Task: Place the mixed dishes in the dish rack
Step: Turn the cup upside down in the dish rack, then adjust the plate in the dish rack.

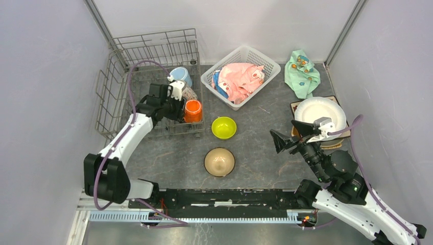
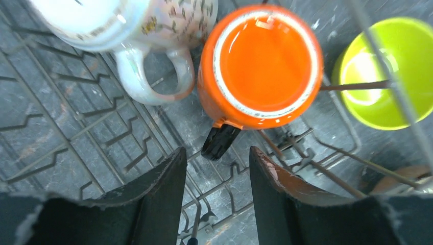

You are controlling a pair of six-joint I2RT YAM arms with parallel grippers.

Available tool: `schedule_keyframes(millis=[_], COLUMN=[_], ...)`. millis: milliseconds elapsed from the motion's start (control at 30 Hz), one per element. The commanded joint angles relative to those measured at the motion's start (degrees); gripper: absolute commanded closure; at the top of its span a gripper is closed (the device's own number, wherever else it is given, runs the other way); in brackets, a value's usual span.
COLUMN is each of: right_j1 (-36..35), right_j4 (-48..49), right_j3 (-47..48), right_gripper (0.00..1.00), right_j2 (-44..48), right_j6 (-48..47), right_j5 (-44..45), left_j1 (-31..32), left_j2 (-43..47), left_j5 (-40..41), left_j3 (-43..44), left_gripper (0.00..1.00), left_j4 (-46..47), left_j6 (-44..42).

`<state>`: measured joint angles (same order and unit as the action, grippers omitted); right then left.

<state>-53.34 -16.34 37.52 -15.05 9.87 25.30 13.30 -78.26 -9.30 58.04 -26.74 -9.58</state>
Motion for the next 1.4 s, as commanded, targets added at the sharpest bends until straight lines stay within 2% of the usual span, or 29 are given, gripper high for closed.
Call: schedule_keyframes(millis=[0, 133, 333, 500, 667, 800, 967, 1233, 1367], right_j1=[0.00, -0.05, -0.01, -0.01, -0.05, 0.03, 0.00, -0.02, 0.03], right_j4=[2.66, 3.16, 1.47, -0.42, 0.88, 1.56, 1.86, 2.08, 3.07], right_j3=[-0.55, -1.01, -0.20, 1.35, 0.90, 0.39, 0.15, 0.98, 0.72], right_gripper=[0.02, 0.02, 0.02, 0.02, 0.02, 0.02, 0.02, 0.02, 0.02], right_j2=[-1.42, -2.30, -5.16, -8.90, -10.28, -10.23, -10.17, -10.62, -10.54], right_j6=[1.53, 2.14, 5.11, 5.93, 6.11, 5.65, 4.83, 3.68, 3.49], right_j5=[-0.46, -0.60, 2.20, 2.32, 0.36, 0.08, 0.17, -0.25, -0.23], left_j1=[0.32, 0.32, 0.32, 0.32, 0.32, 0.33, 0.32, 0.32, 0.32], left_j2=[4.97, 6.02, 6.16, 3.29, -1.39, -1.95, -0.41, -3.58, -8.13], left_j5=[0.10, -2.89, -9.55, -13.59, -11.09, -12.08, -4.72, 13.40, 14.64], left_j3=[5.69, 6.36, 1.47, -2.56, -1.79, 1.15, 4.96, 10.27, 13.26], left_gripper=[0.44, 0.41, 0.42, 0.51, 0.65, 0.66, 0.46, 0.43, 0.45], left_j4=[-0.94, 1.27, 9.55, 14.99, 12.85, 10.84, 11.91, 13.82, 14.21], left_j6=[5.79, 8.67, 12.33, 14.04, 13.95, 13.85, 15.16, 12.25, 11.22])
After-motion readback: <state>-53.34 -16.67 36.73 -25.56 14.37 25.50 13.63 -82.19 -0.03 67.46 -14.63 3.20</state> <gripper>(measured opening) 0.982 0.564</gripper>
